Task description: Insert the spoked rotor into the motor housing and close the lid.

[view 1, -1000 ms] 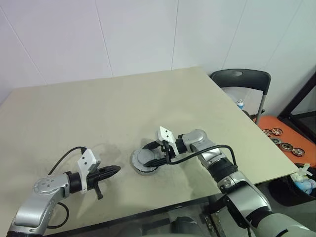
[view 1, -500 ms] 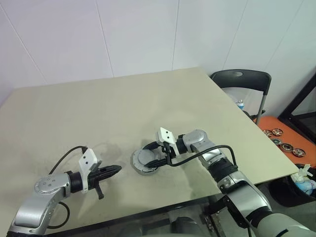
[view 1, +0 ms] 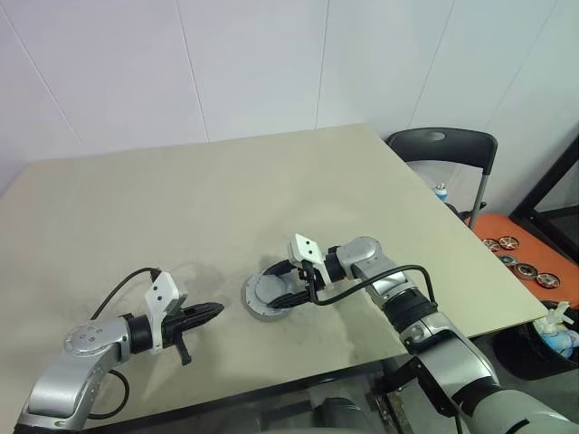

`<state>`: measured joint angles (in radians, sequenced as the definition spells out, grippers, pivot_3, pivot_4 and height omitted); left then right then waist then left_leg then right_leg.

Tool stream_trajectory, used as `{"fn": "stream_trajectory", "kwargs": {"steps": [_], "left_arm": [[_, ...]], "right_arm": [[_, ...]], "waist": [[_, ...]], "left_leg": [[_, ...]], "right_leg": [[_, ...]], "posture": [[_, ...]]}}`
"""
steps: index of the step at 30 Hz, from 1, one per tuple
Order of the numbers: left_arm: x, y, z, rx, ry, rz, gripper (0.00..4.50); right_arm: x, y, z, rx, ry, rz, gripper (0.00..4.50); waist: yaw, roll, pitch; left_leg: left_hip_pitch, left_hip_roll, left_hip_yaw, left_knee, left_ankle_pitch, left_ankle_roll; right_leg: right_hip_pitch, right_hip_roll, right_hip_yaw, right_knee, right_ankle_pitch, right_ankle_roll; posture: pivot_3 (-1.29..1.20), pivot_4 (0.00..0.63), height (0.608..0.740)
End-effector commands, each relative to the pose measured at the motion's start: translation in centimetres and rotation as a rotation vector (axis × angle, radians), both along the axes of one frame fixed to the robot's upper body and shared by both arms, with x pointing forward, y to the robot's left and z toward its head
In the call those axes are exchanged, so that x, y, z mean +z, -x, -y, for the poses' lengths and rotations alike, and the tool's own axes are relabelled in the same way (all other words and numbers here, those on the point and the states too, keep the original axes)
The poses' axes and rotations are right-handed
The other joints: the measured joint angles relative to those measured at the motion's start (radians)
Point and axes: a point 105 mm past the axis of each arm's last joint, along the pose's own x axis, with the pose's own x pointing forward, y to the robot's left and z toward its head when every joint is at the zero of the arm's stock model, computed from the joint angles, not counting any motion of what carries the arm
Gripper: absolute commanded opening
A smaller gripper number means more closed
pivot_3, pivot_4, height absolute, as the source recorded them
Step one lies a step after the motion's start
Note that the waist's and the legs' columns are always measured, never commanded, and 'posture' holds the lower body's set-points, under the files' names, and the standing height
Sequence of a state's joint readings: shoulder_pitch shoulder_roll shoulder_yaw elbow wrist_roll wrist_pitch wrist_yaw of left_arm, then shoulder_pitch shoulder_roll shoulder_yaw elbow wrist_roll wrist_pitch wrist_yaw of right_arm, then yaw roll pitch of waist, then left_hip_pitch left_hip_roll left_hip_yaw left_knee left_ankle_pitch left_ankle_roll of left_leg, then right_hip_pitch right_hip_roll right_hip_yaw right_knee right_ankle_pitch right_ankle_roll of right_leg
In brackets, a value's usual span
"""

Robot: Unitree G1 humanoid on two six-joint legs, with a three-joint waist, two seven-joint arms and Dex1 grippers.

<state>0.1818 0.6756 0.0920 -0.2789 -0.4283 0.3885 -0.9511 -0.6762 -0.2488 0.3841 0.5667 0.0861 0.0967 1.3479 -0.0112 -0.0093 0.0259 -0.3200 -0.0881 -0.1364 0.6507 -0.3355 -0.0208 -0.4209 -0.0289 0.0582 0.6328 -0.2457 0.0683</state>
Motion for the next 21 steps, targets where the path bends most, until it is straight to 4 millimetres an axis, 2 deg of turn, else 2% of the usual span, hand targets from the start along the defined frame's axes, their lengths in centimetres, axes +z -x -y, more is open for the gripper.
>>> {"fn": "stream_trajectory", "kwargs": {"steps": [1,8,12,18,21], "left_arm": [[1.3,-0.4,0.2,-0.007,0.014,0.047,0.0],[1.6,-0.6,0.1,0.002,0.011,0.053,0.0],[1.8,-1.0,0.2,0.006,0.015,0.058,0.0],[3.4,-3.1,1.4,0.032,0.073,0.097,0.0],[4.1,-3.5,2.1,0.017,0.098,0.109,0.0]], "right_arm": [[-1.1,0.5,0.3,0.015,0.044,0.015,3.18],[-3.2,0.6,1.2,-0.011,0.104,0.007,3.18],[-3.3,0.4,1.4,-0.015,0.112,0.01,3.18],[-3.3,-0.1,1.8,-0.019,0.128,0.023,3.18],[-3.4,-0.1,1.8,-0.017,0.133,0.021,3.18]], "waist": [[0.0,0.0,0.0],[-0.001,-0.001,-0.003],[0.0,0.003,-0.001],[0.002,0.003,-0.001],[0.0,0.002,-0.002]], "left_leg": [[0.0,0.0,0.0,0.0,0.0,0.0],[0.003,0.0,0.0,0.0,0.0,0.0],[0.017,0.0,0.0,-0.002,-0.001,0.001],[0.023,0.0,-0.001,0.0,0.0,0.001],[0.025,0.0,-0.001,0.0,0.0,0.001]], "right_leg": [[0.0,0.0,0.0,0.0,0.0,0.0],[0.003,0.0,0.0,0.0,0.0,0.0],[0.018,0.0,0.0,-0.002,0.0,0.0],[0.025,0.001,-0.001,-0.002,-0.001,0.0],[0.028,0.0,-0.001,-0.002,-0.001,0.0]], "posture": [[0.0,0.0,0.74],[0.0,0.0,0.74],[0.0,0.0,0.74],[0.0,0.0,0.74],[0.0,0.0,0.74]]}}
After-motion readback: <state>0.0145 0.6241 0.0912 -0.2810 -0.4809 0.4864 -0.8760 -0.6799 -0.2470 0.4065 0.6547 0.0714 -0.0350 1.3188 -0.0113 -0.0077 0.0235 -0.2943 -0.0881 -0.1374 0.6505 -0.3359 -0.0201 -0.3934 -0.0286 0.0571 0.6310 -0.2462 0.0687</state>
